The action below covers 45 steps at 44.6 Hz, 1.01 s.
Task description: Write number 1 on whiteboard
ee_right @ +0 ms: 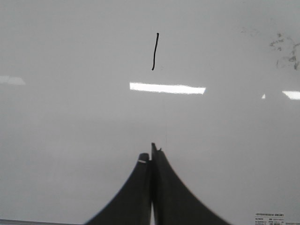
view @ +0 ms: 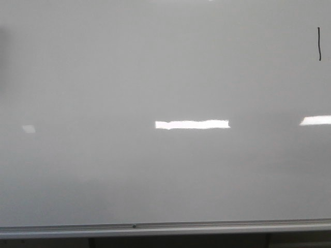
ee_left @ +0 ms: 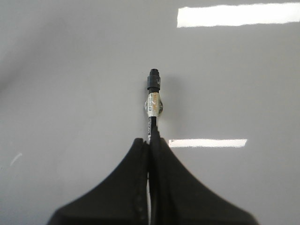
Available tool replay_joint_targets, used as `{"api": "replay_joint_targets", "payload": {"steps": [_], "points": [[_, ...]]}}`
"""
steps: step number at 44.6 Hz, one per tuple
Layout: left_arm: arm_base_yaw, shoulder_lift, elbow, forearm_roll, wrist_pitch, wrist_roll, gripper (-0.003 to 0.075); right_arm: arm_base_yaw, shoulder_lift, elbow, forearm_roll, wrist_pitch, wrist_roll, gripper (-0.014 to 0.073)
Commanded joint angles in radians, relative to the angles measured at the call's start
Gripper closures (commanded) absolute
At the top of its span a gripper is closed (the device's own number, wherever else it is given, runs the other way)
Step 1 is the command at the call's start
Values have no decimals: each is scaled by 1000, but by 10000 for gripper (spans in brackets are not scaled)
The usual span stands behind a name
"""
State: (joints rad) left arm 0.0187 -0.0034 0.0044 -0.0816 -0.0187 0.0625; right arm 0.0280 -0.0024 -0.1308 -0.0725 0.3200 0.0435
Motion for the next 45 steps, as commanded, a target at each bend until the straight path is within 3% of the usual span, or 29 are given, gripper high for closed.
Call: {"api": "replay_joint_targets", "payload": {"steps": [1, 9, 30, 45], "points": [[4, -20, 23, -2, -86, -3, 739, -18, -24, 38, -8, -181, -3, 663], [4, -20, 23, -2, -86, -3, 739, -41, -23, 162, 5, -377, -3, 663], [4, -20, 23, -2, -86, -3, 739, -48, -23, 158, 7, -448, -3, 663], [4, -20, 23, -2, -86, -3, 739, -38, -24, 158, 120, -419, -102, 663]]}}
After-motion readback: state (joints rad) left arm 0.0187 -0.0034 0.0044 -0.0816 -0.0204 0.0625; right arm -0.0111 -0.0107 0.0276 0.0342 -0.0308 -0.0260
